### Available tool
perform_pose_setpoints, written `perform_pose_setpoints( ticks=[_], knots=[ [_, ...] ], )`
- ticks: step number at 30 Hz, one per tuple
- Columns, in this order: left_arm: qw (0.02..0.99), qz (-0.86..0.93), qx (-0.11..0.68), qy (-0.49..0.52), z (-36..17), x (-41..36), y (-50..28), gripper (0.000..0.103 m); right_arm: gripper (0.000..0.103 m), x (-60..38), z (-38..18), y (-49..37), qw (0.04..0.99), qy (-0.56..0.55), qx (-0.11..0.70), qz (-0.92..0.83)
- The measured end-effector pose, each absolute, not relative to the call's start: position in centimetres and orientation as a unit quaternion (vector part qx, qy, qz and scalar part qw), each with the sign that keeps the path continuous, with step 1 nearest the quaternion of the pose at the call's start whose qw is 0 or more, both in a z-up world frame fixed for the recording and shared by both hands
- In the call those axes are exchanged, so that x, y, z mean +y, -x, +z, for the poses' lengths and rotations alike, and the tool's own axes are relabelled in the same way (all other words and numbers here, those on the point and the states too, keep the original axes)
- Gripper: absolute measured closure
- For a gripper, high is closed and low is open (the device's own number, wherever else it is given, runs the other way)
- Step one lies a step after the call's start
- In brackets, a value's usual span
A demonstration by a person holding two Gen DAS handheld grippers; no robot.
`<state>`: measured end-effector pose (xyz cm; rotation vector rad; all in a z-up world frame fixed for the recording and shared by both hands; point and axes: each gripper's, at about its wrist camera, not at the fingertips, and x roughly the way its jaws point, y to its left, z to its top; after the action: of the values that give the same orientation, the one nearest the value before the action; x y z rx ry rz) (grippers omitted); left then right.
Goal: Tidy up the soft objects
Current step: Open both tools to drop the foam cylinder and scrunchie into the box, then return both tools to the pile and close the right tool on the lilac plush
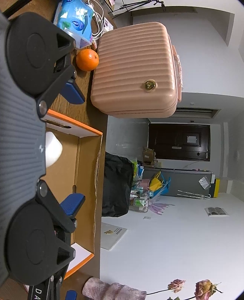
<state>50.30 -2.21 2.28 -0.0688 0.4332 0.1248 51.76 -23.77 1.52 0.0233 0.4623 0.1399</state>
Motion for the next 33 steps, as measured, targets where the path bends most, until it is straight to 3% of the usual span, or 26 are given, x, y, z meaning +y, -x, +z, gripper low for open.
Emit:
perform_pose_setpoints(
  ticks=[33],
  knots=[
    [0.980,0.049,0.191,0.014,4.0,-0.5,-34.7,0.000,0.000,-23.8,3.0,-36.1,0.977,0.004,0.200,0.079]
  ],
)
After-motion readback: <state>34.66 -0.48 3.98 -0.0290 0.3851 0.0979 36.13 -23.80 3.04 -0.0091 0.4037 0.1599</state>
